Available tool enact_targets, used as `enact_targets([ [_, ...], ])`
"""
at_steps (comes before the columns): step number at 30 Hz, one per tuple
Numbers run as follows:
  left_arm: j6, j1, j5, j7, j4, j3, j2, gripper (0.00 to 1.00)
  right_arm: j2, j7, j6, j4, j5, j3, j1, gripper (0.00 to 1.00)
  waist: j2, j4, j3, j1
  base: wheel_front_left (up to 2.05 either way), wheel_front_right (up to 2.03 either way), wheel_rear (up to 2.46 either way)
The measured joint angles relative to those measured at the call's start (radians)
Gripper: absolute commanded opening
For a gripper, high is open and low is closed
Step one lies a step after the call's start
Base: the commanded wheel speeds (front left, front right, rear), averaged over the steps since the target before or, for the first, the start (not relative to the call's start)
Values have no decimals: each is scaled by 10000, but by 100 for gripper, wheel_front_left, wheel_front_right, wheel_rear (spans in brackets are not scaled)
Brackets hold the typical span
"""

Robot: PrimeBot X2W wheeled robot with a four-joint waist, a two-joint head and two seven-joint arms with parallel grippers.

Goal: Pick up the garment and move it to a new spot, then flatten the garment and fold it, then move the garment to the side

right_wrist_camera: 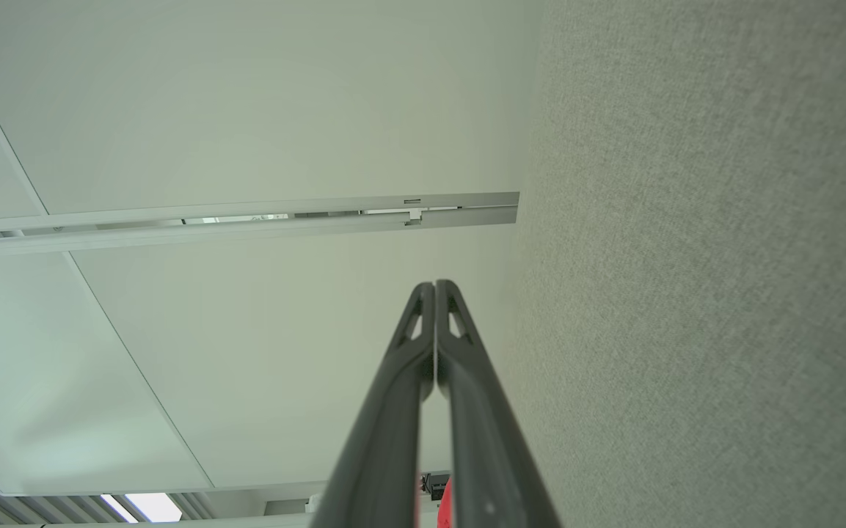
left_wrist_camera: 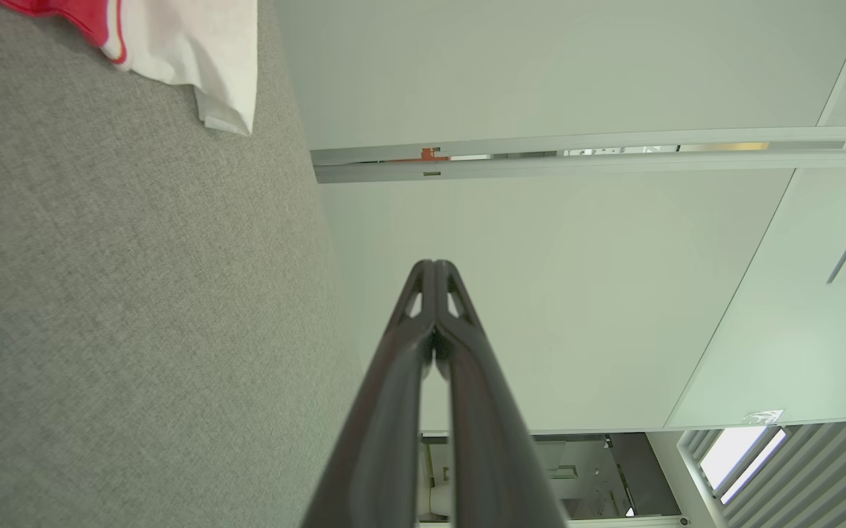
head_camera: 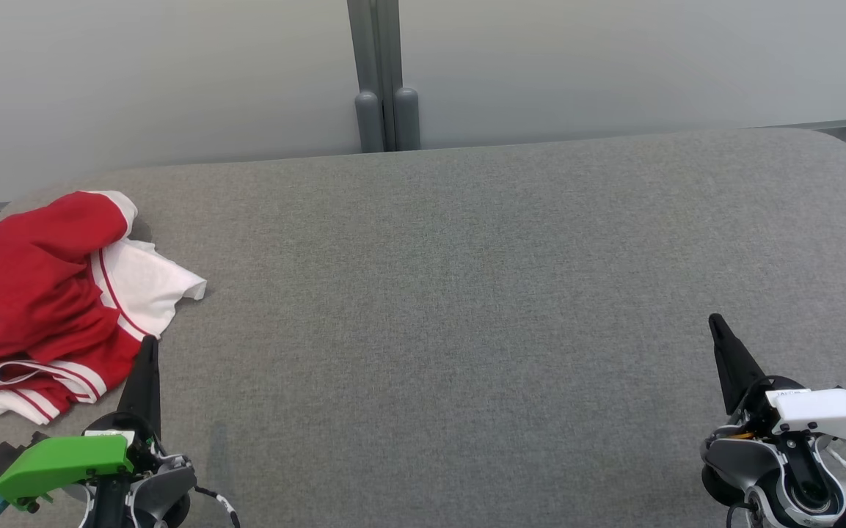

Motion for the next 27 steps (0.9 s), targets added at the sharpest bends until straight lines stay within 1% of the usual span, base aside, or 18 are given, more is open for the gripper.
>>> enact_targets([
  [8, 2, 0, 0, 0, 0, 0, 0, 0, 0, 0, 0, 0, 0, 0, 0, 0, 0, 0, 0, 0, 0, 0, 0],
  [9, 2, 12, 0, -2, 25, -2, -6, 100, 4, -2, 0, 25, 0, 0, 12, 100, 0, 0, 0, 0, 0, 0, 0],
  [15, 27, 506, 2, -27, 479, -84, -102, 100, 121, -31, -6, 472, 0, 25, 465, 100, 0, 0, 4, 0, 0, 0, 0],
  [19, 29, 535, 86, -240, 431, -144, -109, 100, 125, -230, -4, 384, -144, 111, 500, 100, 0, -1, 4, 0, 0, 0, 0],
  [24, 29, 535, 644, -470, 278, -161, -109, 100, 125, -464, -4, 196, -610, 242, 512, 100, 0, -6, 5, 0, 0, 0, 0],
  [27, 56, 534, 1177, -633, 151, -184, -107, 100, 123, -625, -4, 58, -1124, 313, 532, 100, 0, -7, 4, 0, 0, 0, 0],
])
